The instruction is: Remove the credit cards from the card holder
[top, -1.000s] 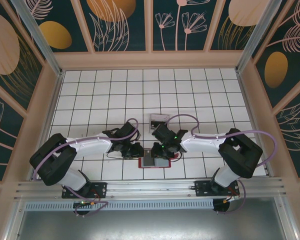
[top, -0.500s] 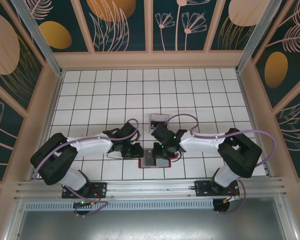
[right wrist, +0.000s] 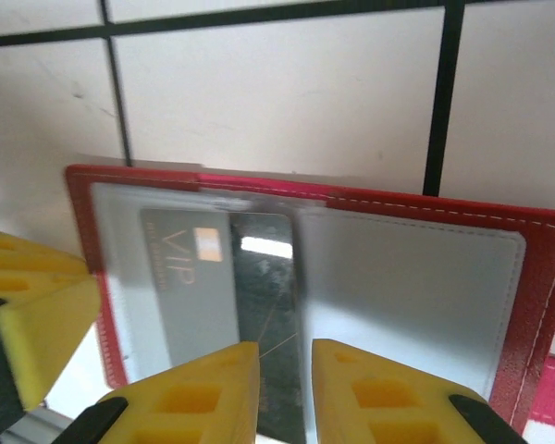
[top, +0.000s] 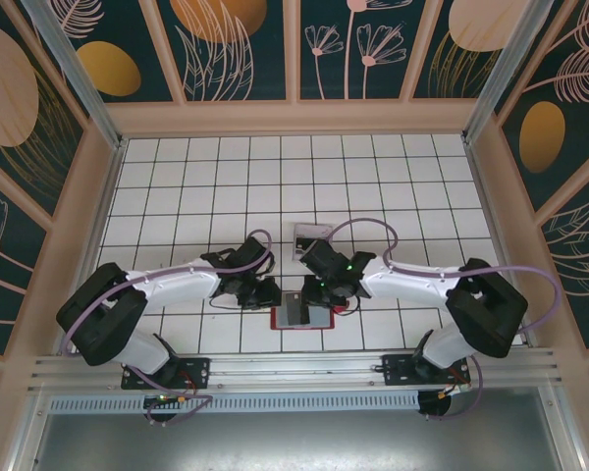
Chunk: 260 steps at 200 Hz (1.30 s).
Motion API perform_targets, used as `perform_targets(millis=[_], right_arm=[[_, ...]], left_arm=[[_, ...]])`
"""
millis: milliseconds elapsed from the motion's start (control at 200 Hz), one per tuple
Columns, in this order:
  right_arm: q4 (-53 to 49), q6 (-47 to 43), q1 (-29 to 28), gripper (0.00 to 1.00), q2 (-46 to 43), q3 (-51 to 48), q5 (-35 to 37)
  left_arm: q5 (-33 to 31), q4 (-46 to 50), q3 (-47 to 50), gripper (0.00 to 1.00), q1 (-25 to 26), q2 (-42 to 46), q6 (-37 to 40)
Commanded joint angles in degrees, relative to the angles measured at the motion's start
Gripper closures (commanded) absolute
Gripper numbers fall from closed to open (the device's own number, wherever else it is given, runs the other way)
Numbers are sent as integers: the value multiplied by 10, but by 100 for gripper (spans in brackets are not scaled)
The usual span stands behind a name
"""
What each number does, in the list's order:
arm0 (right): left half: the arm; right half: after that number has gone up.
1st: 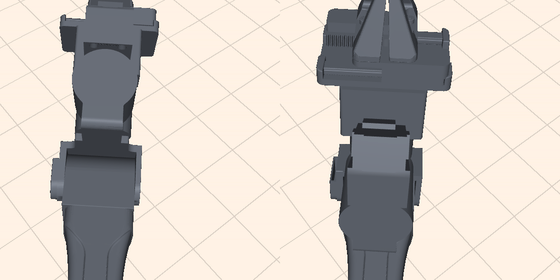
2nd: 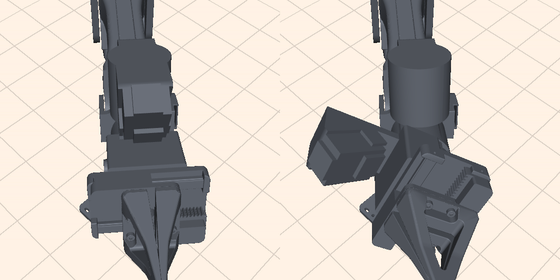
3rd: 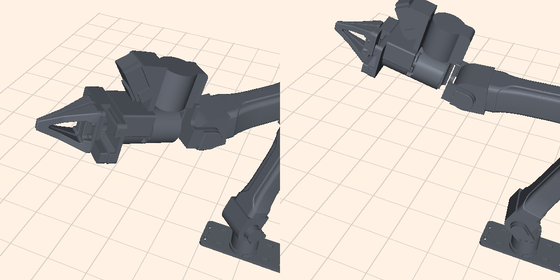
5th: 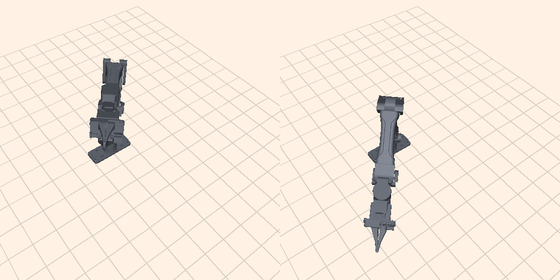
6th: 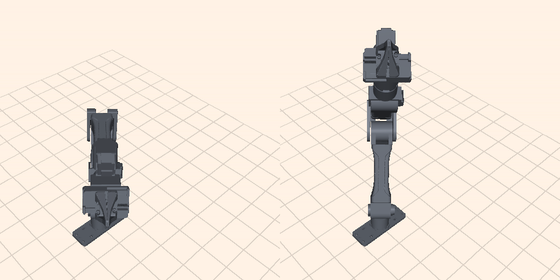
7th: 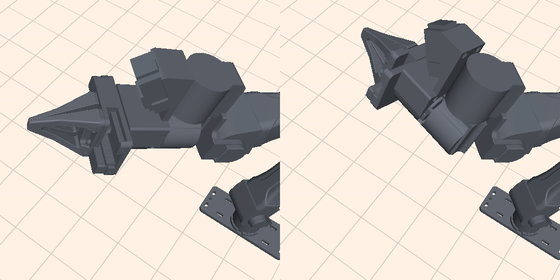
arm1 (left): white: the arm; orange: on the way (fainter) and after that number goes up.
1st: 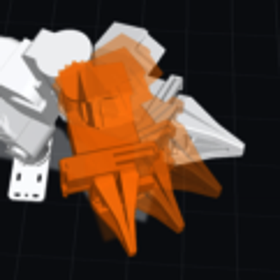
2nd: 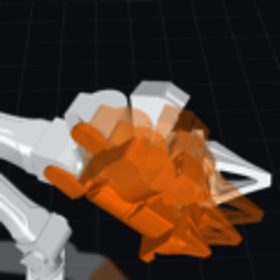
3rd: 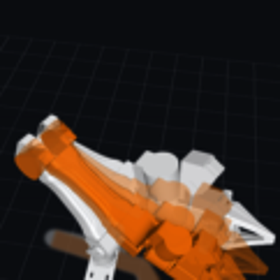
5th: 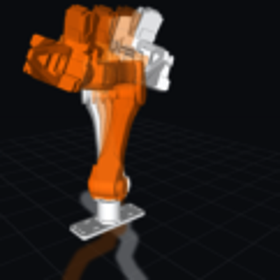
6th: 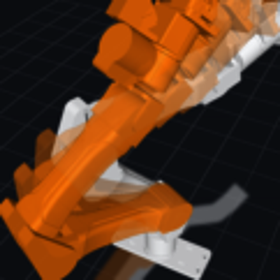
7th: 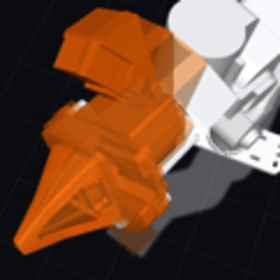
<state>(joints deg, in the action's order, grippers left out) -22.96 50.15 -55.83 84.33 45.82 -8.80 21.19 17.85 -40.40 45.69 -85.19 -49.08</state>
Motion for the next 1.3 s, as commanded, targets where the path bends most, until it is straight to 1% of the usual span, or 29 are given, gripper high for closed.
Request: perform_targets(millis=[0,115,175,445,700,911,1171,1296], right_arm=[[-15,14,8,76,-27,12,15],[-6,15,14,75,-33,6,5],[1,15,16,74,-32,3,-3],[45,17,21,72,-16,-21,-39],[135,21,33,71,-18,-81,-86],[184,17,44,70,-18,-123,-111],[252,22,55,71,-13,-159,-147],[261,18,56,71,-4,-160,-156]], left_arm=[[-9,29,-24,77,1,17,8],[-9,28,-33,72,4,12,7],[-9,27,-36,71,6,4,8],[-20,20,-29,71,14,-36,14],[-34,15,-1,71,15,-52,14],[-53,21,13,71,15,-62,15],[-53,21,22,74,16,-65,12],[-50,20,23,75,17,-68,11]])
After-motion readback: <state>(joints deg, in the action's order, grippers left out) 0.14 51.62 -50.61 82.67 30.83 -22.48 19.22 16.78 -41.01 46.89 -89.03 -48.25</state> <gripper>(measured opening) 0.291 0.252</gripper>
